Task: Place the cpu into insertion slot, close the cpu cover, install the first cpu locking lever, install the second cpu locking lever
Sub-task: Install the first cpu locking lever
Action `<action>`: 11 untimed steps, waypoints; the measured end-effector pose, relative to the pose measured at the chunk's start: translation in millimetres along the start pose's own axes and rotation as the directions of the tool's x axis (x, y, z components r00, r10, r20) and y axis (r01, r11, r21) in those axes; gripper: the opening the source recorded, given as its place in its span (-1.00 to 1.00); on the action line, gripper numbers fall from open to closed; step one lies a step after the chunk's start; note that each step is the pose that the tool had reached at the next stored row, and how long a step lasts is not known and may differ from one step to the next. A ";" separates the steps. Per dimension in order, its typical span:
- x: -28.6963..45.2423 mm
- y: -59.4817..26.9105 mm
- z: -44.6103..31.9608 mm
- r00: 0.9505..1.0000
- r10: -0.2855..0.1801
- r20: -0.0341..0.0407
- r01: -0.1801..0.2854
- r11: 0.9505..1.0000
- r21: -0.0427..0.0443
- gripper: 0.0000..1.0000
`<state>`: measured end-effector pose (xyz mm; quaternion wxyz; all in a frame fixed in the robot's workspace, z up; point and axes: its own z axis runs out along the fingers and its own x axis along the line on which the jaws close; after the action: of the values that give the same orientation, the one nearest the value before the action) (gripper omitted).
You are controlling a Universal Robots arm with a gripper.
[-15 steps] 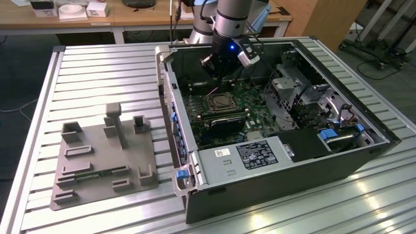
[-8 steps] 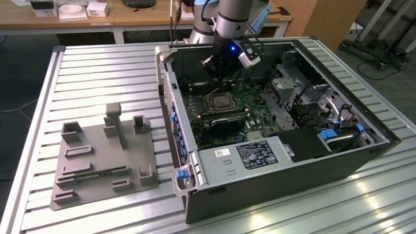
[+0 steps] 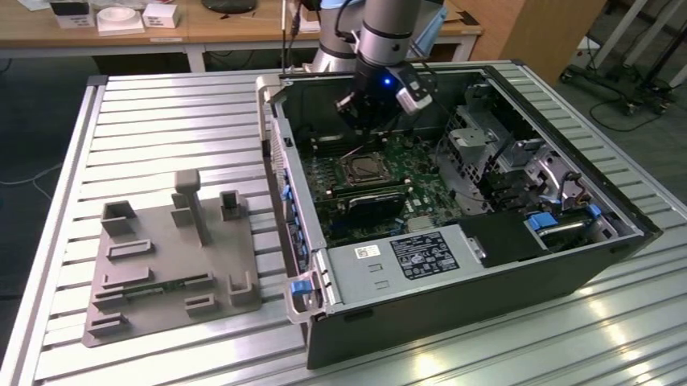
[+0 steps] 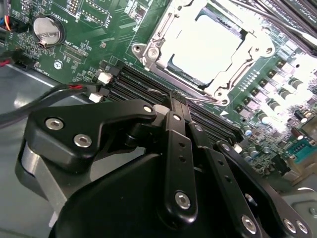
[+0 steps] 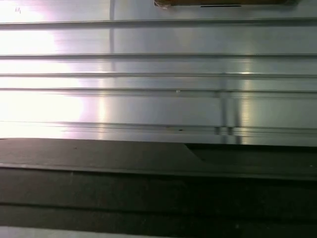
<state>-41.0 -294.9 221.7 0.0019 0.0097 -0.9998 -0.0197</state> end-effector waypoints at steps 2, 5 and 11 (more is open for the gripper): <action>-1.5 0.2 1.1 1.000 0.000 0.000 0.000 1.000 0.000 -0.80; -2.9 0.4 2.7 1.000 0.000 0.000 0.000 1.000 0.000 -0.80; -6.2 0.6 6.8 1.000 0.000 0.000 0.000 1.000 0.000 -0.80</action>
<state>-34.8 -293.9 214.9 0.0019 0.0097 -0.9998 -0.0197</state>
